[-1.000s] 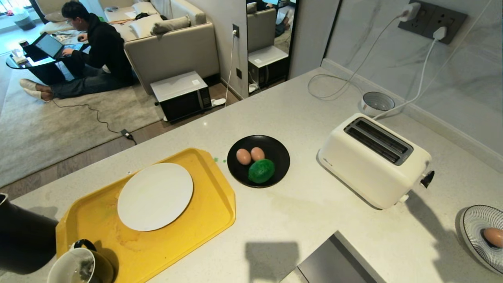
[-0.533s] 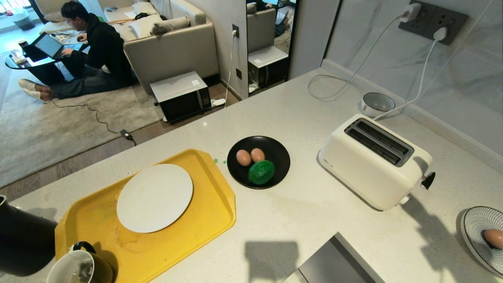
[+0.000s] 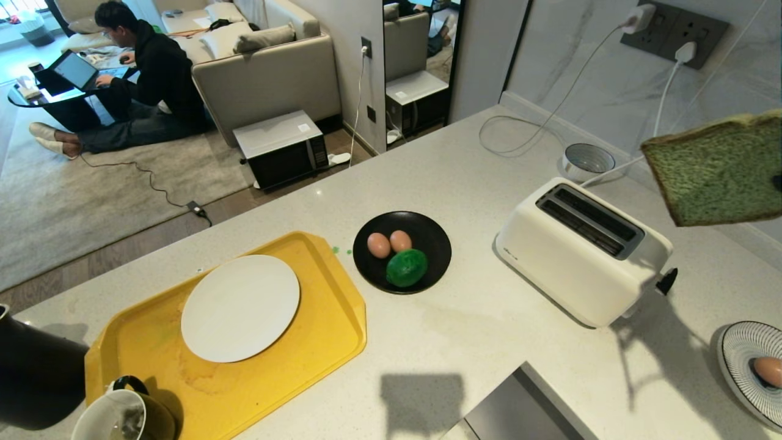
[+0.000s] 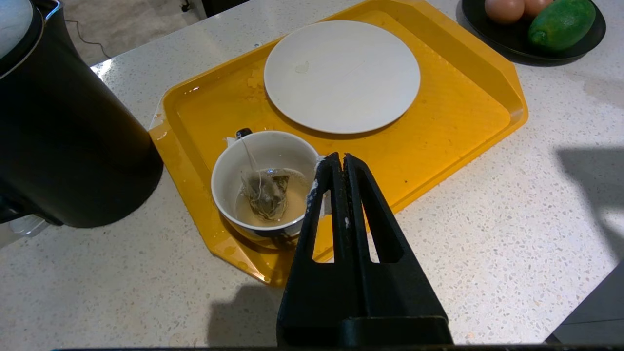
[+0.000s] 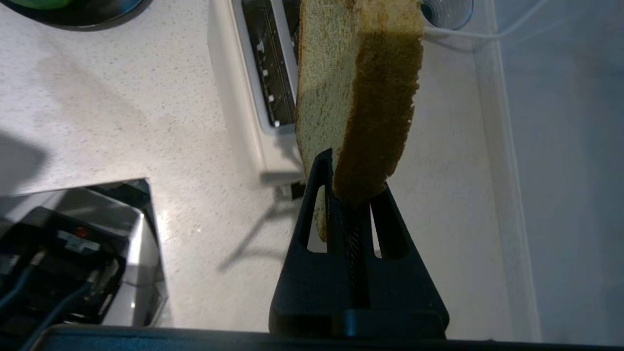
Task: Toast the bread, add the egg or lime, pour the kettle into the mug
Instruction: Put the bread slices in the toaster
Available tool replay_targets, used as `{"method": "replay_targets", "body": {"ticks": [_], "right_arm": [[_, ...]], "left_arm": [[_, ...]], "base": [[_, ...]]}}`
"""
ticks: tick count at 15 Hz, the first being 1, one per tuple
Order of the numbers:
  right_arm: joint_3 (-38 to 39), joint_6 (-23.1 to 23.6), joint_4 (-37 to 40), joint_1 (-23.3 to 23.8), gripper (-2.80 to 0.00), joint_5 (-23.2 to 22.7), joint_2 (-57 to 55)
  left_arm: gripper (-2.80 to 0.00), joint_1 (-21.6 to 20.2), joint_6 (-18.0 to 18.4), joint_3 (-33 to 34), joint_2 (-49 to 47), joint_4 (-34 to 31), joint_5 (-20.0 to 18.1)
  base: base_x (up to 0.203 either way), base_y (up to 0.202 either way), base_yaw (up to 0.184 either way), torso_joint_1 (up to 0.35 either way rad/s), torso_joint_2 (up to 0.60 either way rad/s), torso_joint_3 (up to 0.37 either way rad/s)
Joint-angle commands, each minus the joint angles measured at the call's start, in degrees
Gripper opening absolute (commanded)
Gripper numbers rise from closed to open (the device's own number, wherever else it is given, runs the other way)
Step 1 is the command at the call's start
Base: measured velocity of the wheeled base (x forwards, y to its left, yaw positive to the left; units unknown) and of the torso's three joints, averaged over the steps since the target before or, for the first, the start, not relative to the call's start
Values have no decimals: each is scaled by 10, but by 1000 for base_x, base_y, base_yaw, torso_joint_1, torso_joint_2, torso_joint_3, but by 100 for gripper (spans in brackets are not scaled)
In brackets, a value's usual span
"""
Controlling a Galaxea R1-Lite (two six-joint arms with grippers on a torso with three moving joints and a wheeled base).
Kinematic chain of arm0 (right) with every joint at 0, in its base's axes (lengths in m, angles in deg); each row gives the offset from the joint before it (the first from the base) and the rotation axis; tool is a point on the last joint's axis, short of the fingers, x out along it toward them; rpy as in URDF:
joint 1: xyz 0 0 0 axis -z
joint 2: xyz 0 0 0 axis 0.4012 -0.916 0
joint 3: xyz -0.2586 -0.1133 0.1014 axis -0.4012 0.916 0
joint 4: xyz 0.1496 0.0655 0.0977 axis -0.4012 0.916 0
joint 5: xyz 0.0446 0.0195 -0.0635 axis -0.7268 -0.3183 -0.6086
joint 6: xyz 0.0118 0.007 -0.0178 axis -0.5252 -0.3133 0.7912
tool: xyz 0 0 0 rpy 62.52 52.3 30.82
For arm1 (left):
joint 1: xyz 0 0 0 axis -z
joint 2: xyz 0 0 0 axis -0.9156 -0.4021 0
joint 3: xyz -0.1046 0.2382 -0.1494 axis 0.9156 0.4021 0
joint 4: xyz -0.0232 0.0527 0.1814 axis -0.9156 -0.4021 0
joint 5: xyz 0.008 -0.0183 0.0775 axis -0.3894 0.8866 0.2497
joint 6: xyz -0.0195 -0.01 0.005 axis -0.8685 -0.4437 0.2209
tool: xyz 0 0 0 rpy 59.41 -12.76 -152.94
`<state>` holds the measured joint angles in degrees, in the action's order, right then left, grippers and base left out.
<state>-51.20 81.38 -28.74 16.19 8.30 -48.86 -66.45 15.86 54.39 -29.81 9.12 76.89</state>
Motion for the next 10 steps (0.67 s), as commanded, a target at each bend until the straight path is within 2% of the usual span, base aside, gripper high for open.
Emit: {"method": "replay_targets", "body": {"ticks": [1,4,7,10], "right_arm": [[-28,33,-16,20,-280,-21,-112],[-75,65,-23,45,-280,-89,-172],[-89,95,-25,67,-280,-100,-207],[-98,98,-25,84,-280,-100,-226]], "left_arm": [[-280,0,0,0,0,0,0],[-280,0,0,0,0,0,0],[-280,0,0,0,0,0,0],[-280,0,0,0,0,0,0]], "base": [[0,0,0,0,0,0],[0,0,0,0,0,0],[0,0,0,0,0,0],[0,0,0,0,0,0]]}}
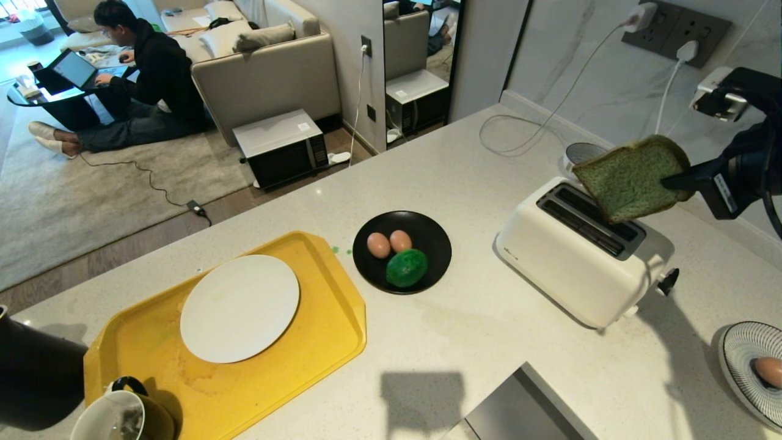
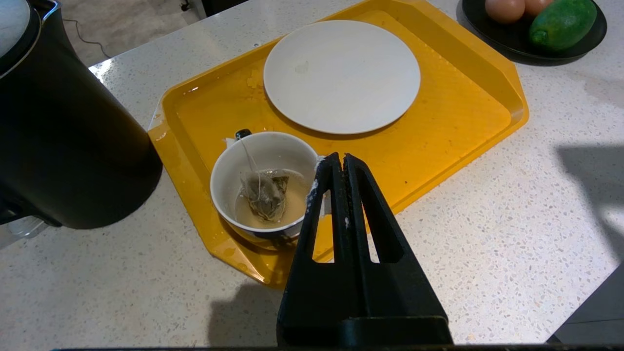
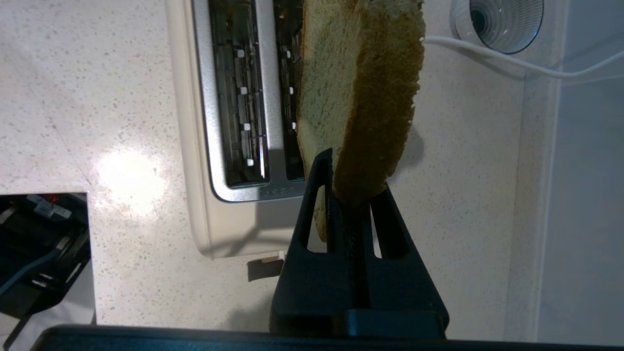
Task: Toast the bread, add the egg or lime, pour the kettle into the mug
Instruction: Put the bread slices in the toaster
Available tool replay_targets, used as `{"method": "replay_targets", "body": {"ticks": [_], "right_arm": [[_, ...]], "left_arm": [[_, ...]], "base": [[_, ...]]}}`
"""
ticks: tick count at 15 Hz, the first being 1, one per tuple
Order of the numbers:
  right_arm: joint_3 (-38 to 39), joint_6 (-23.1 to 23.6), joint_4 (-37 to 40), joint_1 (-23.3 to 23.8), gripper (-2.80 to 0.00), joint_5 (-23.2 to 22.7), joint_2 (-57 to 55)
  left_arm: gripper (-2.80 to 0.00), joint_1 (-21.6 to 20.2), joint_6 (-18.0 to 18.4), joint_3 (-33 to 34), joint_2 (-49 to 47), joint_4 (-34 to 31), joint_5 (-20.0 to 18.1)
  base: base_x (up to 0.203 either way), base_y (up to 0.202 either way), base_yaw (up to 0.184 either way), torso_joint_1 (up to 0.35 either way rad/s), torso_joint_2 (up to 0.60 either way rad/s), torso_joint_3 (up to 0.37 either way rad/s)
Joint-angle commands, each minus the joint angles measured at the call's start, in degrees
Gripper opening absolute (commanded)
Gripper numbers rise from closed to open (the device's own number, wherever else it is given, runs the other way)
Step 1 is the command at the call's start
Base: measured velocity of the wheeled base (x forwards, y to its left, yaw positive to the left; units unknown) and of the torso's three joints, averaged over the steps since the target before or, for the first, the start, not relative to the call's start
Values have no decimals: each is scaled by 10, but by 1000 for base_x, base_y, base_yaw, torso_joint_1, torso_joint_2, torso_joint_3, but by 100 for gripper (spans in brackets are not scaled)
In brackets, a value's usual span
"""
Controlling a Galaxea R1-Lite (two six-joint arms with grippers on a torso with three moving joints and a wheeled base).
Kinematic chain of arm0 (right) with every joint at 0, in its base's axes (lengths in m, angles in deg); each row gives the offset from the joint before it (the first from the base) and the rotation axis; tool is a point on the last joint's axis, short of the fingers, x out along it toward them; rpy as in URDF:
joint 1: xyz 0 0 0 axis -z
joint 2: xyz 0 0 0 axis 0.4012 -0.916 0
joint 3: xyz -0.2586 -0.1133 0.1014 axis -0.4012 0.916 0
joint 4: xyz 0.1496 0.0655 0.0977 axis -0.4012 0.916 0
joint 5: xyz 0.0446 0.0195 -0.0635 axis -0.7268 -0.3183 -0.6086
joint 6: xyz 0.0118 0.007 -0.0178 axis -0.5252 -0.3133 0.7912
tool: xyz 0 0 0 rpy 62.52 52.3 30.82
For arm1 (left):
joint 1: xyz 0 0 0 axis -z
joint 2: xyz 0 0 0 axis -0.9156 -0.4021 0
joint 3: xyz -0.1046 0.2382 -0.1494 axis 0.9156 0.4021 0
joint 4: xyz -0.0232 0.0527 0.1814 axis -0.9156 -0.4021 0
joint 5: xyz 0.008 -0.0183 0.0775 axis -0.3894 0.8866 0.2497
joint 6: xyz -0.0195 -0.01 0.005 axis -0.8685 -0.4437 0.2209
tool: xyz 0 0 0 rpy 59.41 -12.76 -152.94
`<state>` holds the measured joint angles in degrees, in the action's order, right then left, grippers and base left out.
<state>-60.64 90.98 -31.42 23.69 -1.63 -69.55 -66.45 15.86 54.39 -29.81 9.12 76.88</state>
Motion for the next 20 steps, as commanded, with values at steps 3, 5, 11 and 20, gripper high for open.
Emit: {"method": "replay_targets", "body": {"ticks": [3,5,11,20], "right_arm": [[-7,5,2,16,-280,-1,-35],[-2,6,3,16,-280,-1,-39],[6,14,3,17,-280,-1,-43],[19,14,2,16,0,0,-43]], "left_arm": [[-280,0,0,0,0,0,0],[-280,0,0,0,0,0,0],[-280,0,0,0,0,0,0],[-280,0,0,0,0,0,0]], "base": [[0,0,0,0,0,0],[0,0,0,0,0,0],[0,0,0,0,0,0],[0,0,0,0,0,0]]}}
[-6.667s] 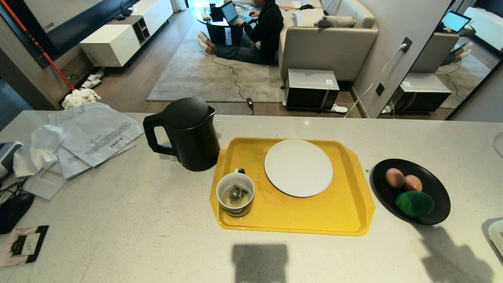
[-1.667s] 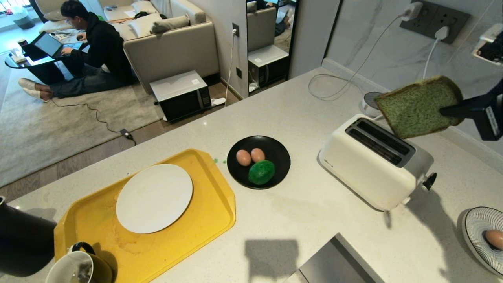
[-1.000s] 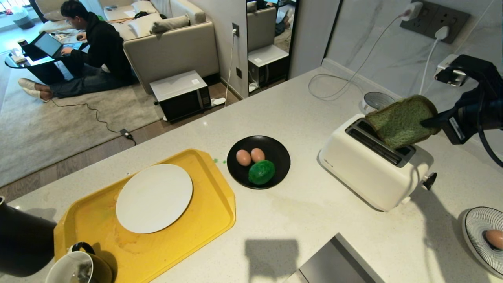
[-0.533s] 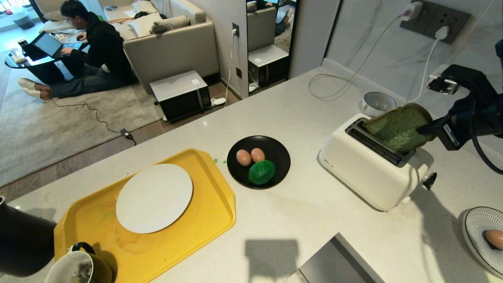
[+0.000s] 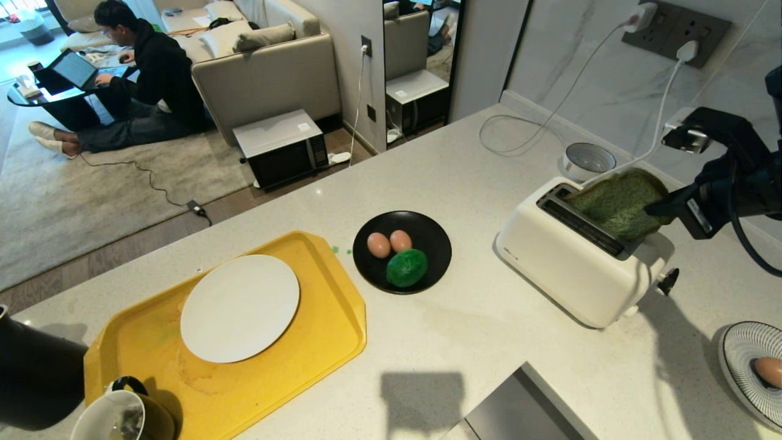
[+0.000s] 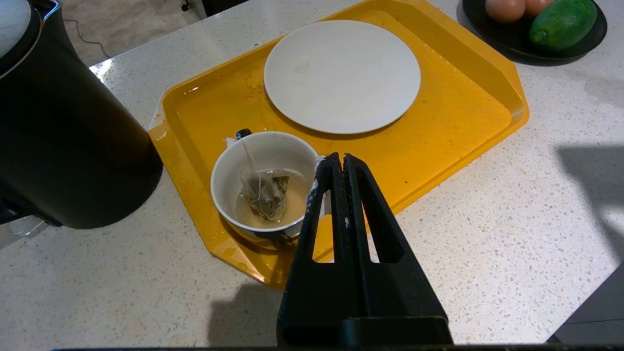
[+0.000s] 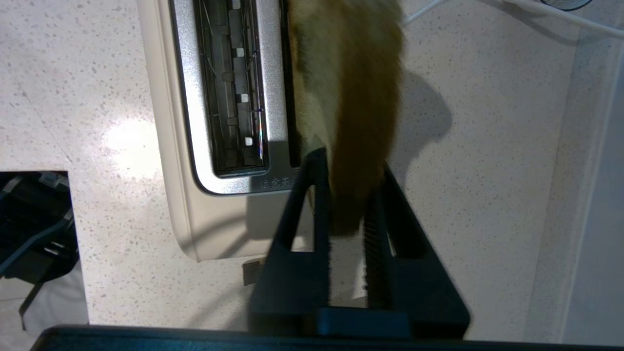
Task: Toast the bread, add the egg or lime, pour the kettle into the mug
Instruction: Put the bread slices in the toaster, then use a bread toaster
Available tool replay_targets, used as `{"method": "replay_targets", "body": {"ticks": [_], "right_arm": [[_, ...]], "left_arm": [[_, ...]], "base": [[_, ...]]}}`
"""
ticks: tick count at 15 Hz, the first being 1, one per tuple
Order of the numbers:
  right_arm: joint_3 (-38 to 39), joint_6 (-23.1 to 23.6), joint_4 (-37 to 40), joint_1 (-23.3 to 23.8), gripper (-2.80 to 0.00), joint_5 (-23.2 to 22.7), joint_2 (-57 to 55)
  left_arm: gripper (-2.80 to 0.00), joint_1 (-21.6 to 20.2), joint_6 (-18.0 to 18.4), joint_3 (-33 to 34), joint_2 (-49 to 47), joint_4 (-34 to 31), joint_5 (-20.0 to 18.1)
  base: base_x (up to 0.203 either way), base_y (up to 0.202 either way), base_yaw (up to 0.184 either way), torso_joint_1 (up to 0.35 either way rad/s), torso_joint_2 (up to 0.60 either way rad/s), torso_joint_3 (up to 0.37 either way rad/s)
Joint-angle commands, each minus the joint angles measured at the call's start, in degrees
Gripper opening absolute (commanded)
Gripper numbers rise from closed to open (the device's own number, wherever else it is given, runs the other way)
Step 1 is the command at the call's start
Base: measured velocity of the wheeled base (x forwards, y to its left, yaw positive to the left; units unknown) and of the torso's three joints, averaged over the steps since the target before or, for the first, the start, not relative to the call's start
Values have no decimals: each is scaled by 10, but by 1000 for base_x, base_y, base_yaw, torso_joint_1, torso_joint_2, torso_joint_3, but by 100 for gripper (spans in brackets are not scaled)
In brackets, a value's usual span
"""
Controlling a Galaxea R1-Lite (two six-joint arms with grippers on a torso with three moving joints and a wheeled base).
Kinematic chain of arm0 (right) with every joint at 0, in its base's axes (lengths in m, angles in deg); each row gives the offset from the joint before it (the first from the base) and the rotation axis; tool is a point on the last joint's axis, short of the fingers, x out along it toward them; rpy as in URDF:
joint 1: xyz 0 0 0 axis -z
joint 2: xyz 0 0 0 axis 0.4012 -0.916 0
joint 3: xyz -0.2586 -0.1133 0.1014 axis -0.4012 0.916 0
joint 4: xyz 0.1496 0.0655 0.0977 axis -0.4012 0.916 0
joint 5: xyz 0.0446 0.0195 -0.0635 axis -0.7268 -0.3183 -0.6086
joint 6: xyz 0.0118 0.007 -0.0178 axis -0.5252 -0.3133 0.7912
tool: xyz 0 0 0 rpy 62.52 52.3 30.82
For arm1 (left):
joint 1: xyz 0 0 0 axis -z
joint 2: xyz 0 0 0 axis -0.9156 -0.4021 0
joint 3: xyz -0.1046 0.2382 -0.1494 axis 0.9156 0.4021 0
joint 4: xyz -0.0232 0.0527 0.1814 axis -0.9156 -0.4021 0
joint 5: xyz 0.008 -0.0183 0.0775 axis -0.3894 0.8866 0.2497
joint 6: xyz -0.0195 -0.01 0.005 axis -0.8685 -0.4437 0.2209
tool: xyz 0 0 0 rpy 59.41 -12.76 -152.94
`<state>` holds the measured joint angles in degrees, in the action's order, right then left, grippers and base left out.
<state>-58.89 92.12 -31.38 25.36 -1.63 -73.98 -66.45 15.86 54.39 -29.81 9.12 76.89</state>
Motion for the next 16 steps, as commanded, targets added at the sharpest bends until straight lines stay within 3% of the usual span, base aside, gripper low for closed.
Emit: {"method": "replay_targets", "body": {"ticks": [1,8,12,13,16], "right_arm": [[0,1,3,0,0,0,0],[6,-5,6,1,0,0,19],[53,-11,6,-1,0,0,74],[68,-12,6,-1,-280,0,95],[120,-17,7,0,-280,-1,164]], "left_arm": [[-280,0,0,0,0,0,0],[-280,0,0,0,0,0,0],[-280,0,0,0,0,0,0],[-280,0,0,0,0,0,0],[-280,0,0,0,0,0,0]], "base": [[0,0,0,0,0,0],[0,0,0,0,0,0],[0,0,0,0,0,0],[0,0,0,0,0,0],[0,0,0,0,0,0]]}}
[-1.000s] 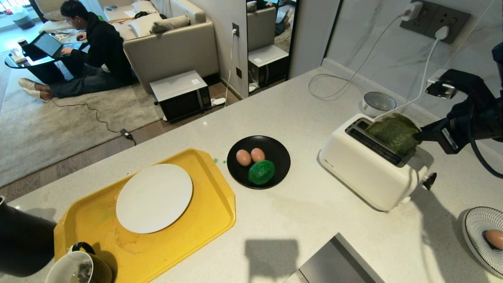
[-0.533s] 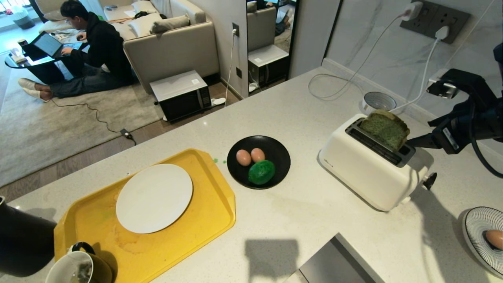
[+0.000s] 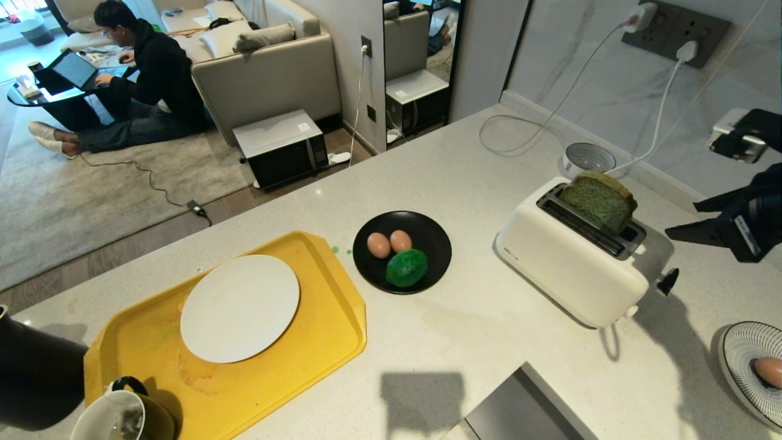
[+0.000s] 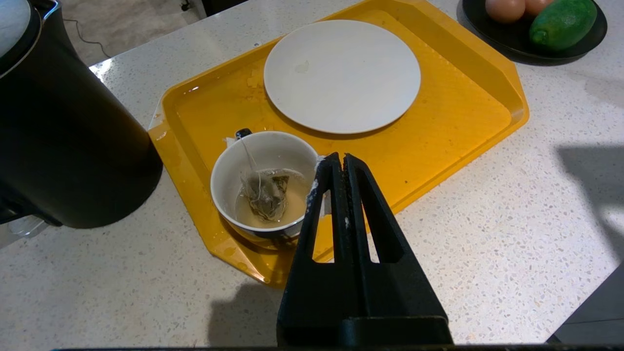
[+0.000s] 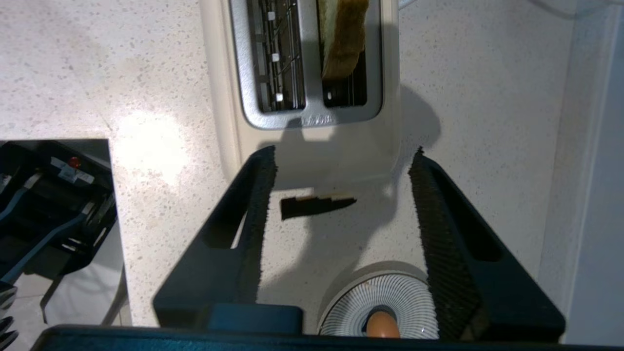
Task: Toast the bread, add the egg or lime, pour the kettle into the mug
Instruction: Use a bread toaster
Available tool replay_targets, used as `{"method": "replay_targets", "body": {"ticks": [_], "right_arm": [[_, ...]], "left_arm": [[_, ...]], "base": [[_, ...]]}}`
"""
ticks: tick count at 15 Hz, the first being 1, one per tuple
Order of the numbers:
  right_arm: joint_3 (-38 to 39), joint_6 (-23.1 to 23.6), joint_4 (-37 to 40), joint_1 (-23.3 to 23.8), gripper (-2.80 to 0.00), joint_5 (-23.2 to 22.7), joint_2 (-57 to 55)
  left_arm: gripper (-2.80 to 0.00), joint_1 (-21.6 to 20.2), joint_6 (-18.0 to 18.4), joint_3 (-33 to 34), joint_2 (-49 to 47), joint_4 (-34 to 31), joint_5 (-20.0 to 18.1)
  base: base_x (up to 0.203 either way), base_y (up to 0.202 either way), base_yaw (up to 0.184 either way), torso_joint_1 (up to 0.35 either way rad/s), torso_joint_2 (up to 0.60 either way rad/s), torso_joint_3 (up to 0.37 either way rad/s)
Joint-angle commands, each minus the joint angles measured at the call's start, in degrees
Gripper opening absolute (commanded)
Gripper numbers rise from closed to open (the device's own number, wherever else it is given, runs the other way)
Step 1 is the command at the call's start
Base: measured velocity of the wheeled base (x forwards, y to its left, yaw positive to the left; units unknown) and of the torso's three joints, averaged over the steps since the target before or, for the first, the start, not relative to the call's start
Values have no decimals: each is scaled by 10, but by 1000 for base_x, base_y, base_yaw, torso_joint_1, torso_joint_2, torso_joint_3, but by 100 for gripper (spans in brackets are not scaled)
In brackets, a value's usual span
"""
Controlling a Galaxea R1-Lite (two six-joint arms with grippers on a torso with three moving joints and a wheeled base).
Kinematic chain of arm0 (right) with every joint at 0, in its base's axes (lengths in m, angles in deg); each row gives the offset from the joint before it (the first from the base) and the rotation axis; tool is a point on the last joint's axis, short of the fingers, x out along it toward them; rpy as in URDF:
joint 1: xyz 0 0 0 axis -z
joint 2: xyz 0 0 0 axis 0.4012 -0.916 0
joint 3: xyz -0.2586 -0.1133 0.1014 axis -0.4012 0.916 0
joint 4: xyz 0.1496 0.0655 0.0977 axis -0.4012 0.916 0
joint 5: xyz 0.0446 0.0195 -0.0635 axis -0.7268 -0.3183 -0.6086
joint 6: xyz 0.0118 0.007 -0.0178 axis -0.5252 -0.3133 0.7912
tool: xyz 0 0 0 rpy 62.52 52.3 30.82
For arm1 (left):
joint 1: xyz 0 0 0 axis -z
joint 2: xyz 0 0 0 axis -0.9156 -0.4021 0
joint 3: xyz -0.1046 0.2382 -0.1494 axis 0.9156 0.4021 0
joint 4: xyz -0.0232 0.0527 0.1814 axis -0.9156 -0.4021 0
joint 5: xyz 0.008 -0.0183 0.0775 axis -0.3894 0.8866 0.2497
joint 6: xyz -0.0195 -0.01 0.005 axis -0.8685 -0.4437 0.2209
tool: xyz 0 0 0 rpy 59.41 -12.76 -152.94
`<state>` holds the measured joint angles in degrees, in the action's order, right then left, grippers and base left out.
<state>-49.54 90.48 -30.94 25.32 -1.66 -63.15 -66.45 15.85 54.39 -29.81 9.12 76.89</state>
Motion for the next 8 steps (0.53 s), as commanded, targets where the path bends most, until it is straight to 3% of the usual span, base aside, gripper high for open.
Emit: {"method": "replay_targets", "body": {"ticks": [1,4,8], "right_arm": [[53,-12,2,0,-280,-2,76],[124,-86,-11,0,-280,-24,110],[238,-142,-182,0,-280,-51,113]], "left_arm": [[-280,0,0,0,0,0,0],[-280,0,0,0,0,0,0],[-280,0,0,0,0,0,0]], "base": [[0,0,0,0,0,0],[0,0,0,0,0,0],[0,0,0,0,0,0]]}}
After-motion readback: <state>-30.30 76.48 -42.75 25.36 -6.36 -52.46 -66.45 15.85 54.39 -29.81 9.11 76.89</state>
